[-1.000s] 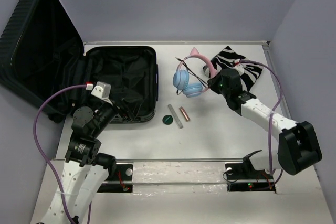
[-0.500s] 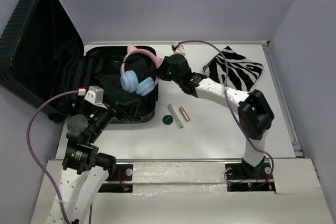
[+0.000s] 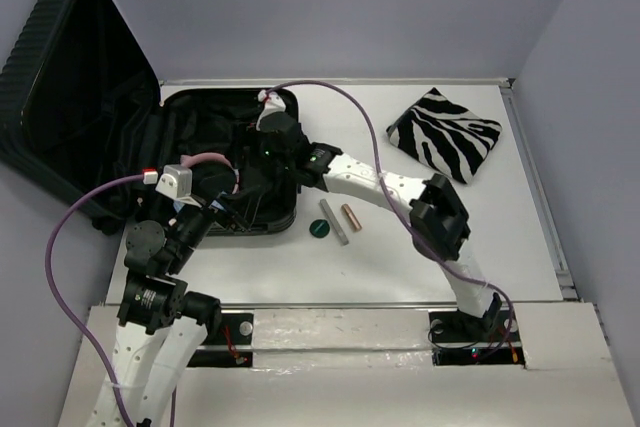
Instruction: Pack the luggage
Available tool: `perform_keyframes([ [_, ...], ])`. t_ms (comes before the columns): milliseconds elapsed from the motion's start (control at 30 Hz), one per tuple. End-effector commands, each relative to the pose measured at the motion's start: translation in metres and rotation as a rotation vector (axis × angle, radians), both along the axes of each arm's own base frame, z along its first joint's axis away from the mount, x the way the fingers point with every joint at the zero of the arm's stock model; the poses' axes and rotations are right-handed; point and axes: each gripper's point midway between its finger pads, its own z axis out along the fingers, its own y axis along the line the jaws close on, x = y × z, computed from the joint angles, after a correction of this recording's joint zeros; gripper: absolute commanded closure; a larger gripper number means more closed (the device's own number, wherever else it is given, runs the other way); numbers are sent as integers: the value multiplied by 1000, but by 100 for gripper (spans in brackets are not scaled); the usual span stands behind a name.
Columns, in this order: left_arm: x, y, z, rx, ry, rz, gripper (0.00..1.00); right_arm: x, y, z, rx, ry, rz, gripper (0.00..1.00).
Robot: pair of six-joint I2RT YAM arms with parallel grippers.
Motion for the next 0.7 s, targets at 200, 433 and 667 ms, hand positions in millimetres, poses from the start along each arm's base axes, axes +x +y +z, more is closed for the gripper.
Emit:
perform_keyframes([
  [200,-3,3,23,-9,-67,14,1,-18,-184,2,-210,-76,-179,40],
  [433,0,0,18,-4,-47,4,1,-78,-255,-116,-445,144,-152,42],
  [667,2,-2,13,2,-28,-3,1,-86,-270,-153,-508,234,-134,42],
])
